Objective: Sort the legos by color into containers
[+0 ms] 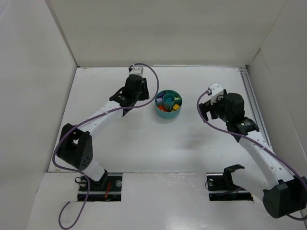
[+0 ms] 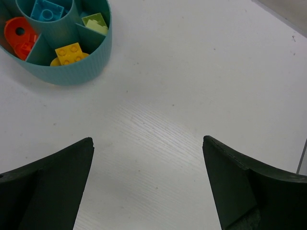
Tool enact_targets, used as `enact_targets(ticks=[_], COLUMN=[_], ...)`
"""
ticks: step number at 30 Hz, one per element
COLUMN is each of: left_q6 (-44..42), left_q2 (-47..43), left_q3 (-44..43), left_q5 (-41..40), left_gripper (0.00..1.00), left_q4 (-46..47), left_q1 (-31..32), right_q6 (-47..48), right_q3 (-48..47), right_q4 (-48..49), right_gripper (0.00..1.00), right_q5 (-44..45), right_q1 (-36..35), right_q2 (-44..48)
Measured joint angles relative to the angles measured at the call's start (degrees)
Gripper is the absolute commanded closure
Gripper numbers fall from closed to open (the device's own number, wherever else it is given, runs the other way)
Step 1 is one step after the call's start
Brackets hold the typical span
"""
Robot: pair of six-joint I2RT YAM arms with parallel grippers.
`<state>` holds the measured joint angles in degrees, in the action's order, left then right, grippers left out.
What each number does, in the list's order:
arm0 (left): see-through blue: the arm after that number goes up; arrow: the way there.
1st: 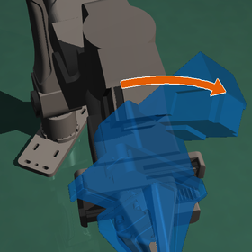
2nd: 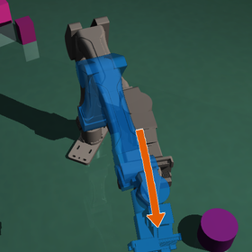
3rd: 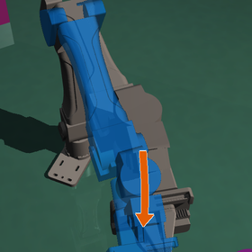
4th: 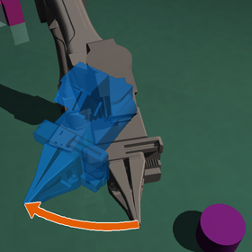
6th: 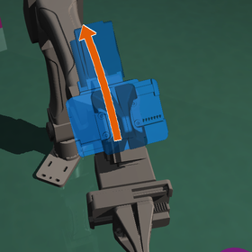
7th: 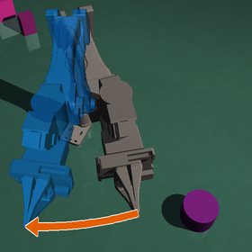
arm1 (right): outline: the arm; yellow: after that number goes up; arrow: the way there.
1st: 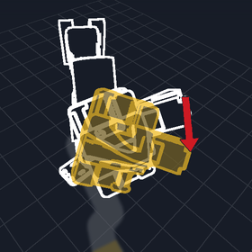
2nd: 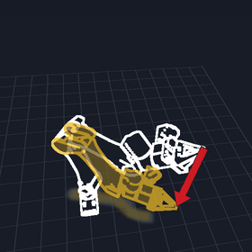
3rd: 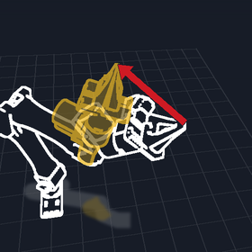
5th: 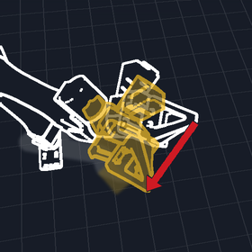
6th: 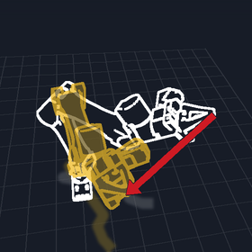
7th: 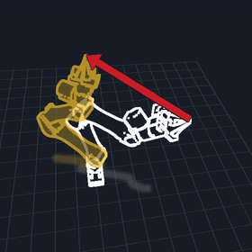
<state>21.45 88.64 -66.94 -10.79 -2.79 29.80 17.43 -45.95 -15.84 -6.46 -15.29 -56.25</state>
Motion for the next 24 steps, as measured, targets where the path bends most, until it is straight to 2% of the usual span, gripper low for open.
enact_targets(ticks=[4, 9, 16, 24], left_q6=[-5.8, -12.3, -17.9, -20.6], left_q2=[0.4, 5.0, 16.0, 26.8], left_q3=[-4.9, -12.7, -22.4, -31.6], left_q5=[4.9, 10.4, 13.2, 14.9], left_gripper=[0.75, 0.75, 0.75, 0.74], left_q4=[1.2, 2.7, 1.0, -2.7], left_q1=[3.3, 6.8, 9.9, 11.2], right_q6=[0.0, 0.0, 0.6, 1.5], right_q3=[0.1, 0.1, 0.1, 0.8], right_q4=[-0.2, -0.2, -0.2, -0.2], right_gripper=[0.0, 0.0, 0.0, 0.0], right_q5=[0.6, 0.8, -0.2, -1.5], right_q1=[1.5, 3.9, 6.9, 8.3], right_q2=[0.1, -0.3, -2.4, -2.7])
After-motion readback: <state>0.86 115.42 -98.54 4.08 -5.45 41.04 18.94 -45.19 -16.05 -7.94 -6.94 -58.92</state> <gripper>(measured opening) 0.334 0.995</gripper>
